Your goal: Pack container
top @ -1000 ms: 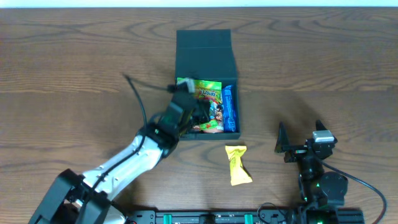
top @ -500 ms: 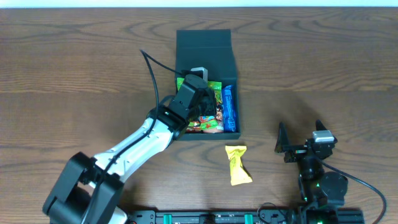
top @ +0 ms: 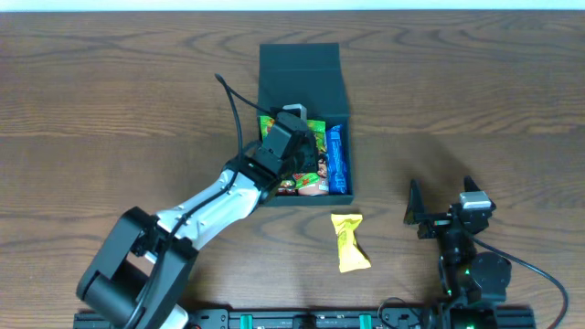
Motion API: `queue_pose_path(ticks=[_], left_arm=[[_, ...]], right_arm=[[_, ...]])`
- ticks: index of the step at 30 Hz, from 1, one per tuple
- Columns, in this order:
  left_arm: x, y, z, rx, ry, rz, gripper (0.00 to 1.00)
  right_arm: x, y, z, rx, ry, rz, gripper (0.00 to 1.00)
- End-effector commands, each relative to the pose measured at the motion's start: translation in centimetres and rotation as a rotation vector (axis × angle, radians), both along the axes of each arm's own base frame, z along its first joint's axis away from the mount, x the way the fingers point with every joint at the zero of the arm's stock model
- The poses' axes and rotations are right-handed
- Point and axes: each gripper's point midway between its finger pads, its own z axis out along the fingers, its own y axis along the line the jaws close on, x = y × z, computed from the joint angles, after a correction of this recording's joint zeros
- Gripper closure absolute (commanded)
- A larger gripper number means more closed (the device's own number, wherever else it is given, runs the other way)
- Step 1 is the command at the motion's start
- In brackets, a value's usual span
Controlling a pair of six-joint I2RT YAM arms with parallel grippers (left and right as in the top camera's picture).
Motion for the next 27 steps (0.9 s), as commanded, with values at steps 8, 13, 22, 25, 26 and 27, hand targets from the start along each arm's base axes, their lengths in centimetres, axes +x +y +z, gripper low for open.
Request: queue_pose_path(ticks=[8, 13, 22, 25, 26, 27], left_arm=[[-2.9, 8.6, 3.9, 0.364, -0.084, 0.117, 0.94], [-5.6, 9.9, 1.7, 0.457, 0.039, 0.04, 0.94], [-6.9, 9.3, -1.9, 0.43, 0.073, -0.003, 0.94], [-7.6, 9.2, -2.6, 0.41, 0.1, -0.002, 0.94], [-7.6, 9.0, -2.6, 0.4, 0.104, -0.005, 0.94], [-7.6, 8.6, -2.5, 0.378, 0.104, -0.017, 0.94]], right_arm=[[0.0, -0.4, -0.2, -0.011, 0.004, -0.016, 0.01], [0.0, -0.4, -0.2, -0.011, 0.004, -0.016, 0.01], [0.0, -0.4, -0.2, -0.011, 0.004, -0.016, 0.01], [0.0, -0.4, -0.2, -0.011, 0.004, -0.016, 0.01], [0.0, -0.4, -0.2, -0.011, 0.004, -0.016, 0.01], [0.0, -0.4, -0.2, -0.011, 0.004, -0.016, 0.01]])
